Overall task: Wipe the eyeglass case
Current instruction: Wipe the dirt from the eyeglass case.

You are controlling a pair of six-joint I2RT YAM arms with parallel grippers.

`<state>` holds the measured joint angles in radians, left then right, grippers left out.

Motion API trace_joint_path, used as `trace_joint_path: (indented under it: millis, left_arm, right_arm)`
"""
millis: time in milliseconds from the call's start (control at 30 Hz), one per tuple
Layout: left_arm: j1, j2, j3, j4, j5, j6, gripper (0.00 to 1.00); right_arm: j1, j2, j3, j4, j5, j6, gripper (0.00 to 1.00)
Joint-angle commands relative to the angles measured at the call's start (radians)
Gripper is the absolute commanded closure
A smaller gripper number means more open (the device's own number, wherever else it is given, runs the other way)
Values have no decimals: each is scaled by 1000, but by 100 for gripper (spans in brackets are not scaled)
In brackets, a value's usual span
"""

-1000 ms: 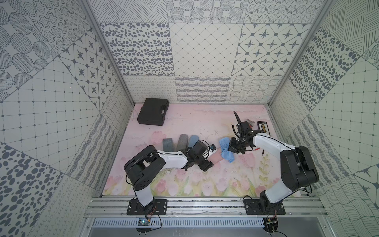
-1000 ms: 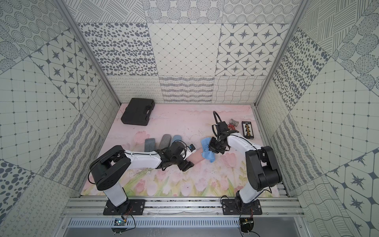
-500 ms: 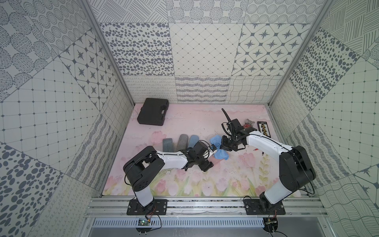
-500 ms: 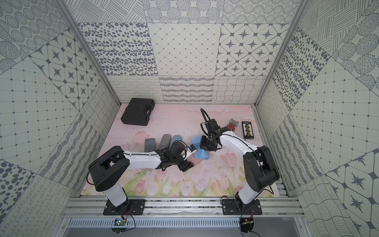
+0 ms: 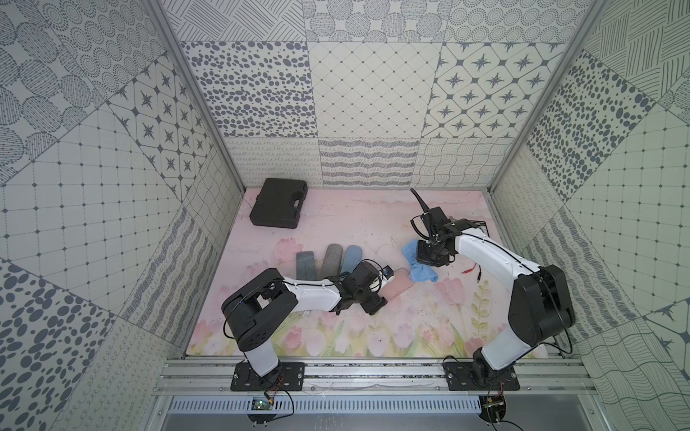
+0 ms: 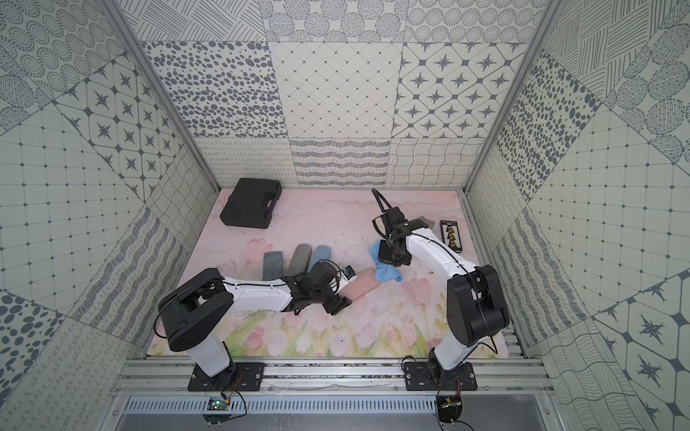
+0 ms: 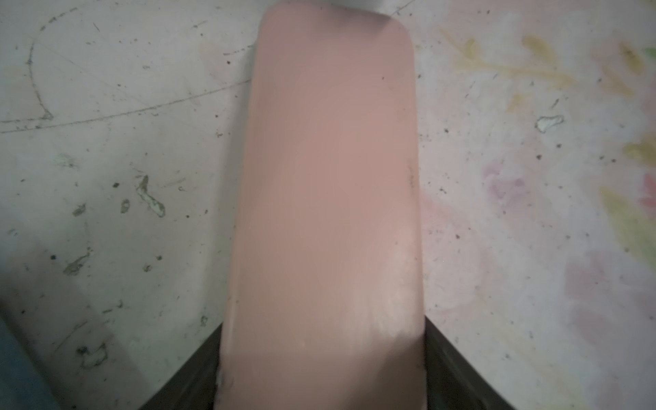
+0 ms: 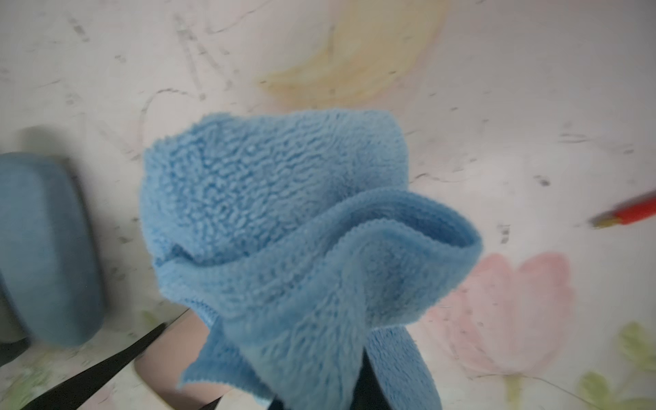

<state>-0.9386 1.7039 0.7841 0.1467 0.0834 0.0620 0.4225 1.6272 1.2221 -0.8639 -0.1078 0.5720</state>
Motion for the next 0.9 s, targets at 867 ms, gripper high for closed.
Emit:
trace_joint_path:
  millis: [867]
  left_arm:
    - [-143, 20, 14, 81, -275, 74, 55]
  right_arm:
    - [-66, 172, -84, 98, -349, 48, 100]
